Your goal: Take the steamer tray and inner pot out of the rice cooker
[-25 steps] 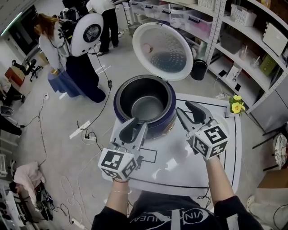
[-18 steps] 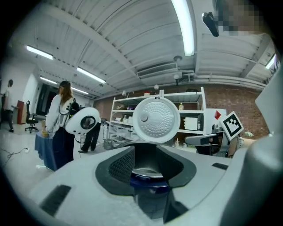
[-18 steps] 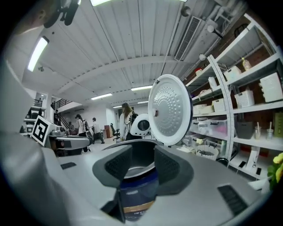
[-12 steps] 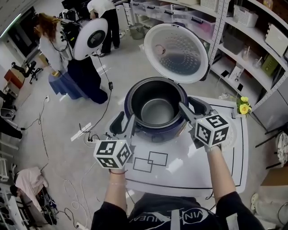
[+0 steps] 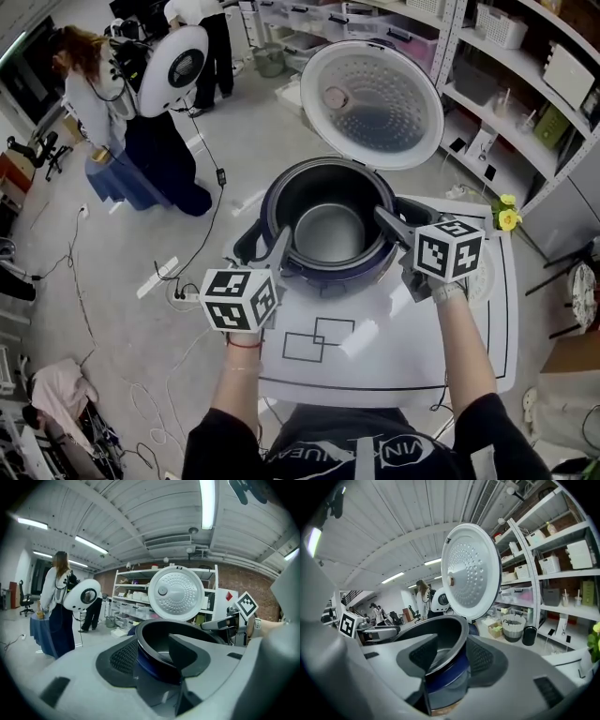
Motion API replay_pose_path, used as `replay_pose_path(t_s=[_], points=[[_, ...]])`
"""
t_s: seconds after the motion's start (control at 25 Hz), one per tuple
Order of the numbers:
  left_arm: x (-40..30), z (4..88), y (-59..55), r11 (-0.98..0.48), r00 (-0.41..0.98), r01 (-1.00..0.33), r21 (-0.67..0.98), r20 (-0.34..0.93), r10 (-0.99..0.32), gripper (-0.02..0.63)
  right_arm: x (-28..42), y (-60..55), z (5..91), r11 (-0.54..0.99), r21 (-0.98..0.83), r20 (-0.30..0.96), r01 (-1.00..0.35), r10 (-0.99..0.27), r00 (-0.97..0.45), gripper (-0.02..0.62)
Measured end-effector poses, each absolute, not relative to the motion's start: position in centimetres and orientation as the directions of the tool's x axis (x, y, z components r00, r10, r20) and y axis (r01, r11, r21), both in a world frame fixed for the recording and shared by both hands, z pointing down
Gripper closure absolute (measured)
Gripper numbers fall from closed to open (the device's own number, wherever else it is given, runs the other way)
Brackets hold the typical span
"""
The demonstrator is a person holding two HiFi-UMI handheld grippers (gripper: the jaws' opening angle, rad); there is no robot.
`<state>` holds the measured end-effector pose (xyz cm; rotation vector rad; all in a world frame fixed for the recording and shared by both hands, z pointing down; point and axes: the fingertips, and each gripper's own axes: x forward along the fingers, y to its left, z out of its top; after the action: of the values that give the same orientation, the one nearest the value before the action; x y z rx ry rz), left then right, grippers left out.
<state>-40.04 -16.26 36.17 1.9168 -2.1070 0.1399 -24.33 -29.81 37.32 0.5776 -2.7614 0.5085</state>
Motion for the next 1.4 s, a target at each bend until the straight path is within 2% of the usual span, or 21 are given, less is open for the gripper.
replay_pose_path(t_s=[0.36,0.52,0.56,0.72,0.96,1.4], points=[[-40.5,36.9,-17.5,0.088,-0.020,-0.969,0.233,0.277,-0.961,0.426,-24.9,-30.3,38.0,0.843,-0.250,0.369,-0.476,-0.372,-0.852,0.410],[-40.8,36.9,-18.0,0.132,-0.067,-0.968,0.212,0.288,-0.955,0.433,-24.6,-31.2,37.9,0.811,-0.264,0.358,-0.522,-0.420,-0.834,0.461],[-41.0,37.0,-17.9,0.148,-0.085,-0.967,0.207,0.287,-0.954,0.465,-24.5,-31.2,37.9,0.803,-0.271,0.351,-0.531,-0.432,-0.831,0.469],[-41.4,37.0,-17.3,0.173,-0.106,-0.958,0.229,0.276,-0.955,0.488,-24.4,-30.6,37.7,0.779,-0.295,0.307,-0.553,-0.471,-0.827,0.482],[-41.1,36.1,-17.2,0.146,-0.082,-0.952,0.270,0.234,-0.969,0.488,-23.9,-30.5,37.2,0.759,-0.315,0.248,-0.570,-0.514,-0.821,0.491],[-41.0,30.7,-16.4,0.108,-0.090,-0.954,0.280,0.075,-0.993,0.489,-23.0,-29.1,31.3,0.774,-0.307,0.089,-0.553,-0.555,-0.827,0.494]])
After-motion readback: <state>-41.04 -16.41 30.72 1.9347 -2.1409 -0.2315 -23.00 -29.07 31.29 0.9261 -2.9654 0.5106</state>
